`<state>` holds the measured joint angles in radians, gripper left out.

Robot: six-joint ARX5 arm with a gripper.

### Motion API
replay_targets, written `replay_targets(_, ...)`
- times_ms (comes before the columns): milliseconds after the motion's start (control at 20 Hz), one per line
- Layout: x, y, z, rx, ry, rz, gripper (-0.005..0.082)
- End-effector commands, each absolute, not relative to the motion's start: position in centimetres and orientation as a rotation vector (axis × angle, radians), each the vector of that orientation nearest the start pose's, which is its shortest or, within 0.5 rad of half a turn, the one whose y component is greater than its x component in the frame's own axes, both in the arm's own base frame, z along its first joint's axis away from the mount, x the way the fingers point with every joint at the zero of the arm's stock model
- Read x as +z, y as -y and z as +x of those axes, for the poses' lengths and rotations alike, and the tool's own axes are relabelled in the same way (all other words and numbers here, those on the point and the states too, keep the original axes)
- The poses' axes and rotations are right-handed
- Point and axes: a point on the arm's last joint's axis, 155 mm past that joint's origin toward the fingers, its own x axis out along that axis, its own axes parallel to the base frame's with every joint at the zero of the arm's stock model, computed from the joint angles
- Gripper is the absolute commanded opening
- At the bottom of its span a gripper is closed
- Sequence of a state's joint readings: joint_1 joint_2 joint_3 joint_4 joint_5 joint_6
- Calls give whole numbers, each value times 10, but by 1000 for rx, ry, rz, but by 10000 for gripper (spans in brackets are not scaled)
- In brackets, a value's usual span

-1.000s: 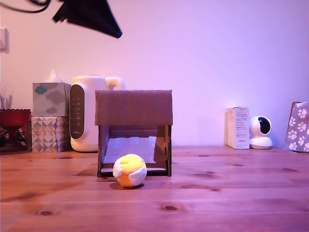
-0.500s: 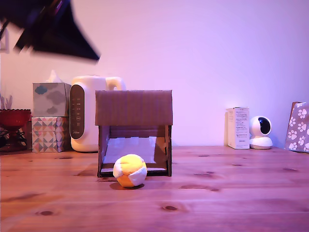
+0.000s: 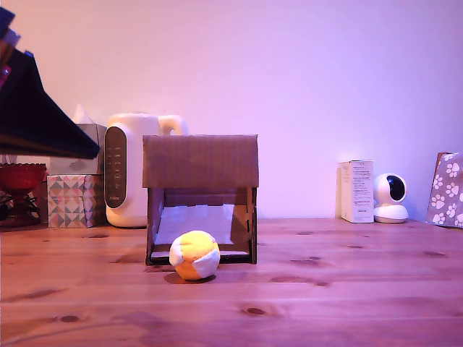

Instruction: Drop the footbag into the cardboard dice tower

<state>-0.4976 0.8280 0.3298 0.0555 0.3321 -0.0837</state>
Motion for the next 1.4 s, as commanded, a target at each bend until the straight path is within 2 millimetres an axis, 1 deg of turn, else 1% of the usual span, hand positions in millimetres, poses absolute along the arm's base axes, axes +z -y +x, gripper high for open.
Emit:
replay_targets(0, 122, 199, 238, -796, -505, -43, -24)
replay_targets(250, 111, 206, 251, -796, -513, -43, -24)
replay_targets(400, 99, 212, 255, -805, -534, -38, -24)
replay_targets(450, 94, 215, 256, -809, -544, -36, -6)
replay_targets(500, 90, 217, 257, -813, -549, -33, 83)
replay_targets(550, 87, 221, 258, -820, -548, -32, 242)
replay_targets(600, 85, 225, 260, -829, -542, -30, 437)
replay_targets(650, 85, 229, 262, -837, -528, -29, 595)
replay_targets(700, 84, 233, 265, -843, -515, -29, 686)
replay_targets(750, 83, 235, 267, -846, -505, -29, 704)
replay_targets(950, 76, 241, 281, -818, -470, -19, 704)
replay_targets(1150, 68, 241, 298, -768, -443, -9, 704)
replay_targets(1350, 56, 250, 314, -766, -456, 9, 704)
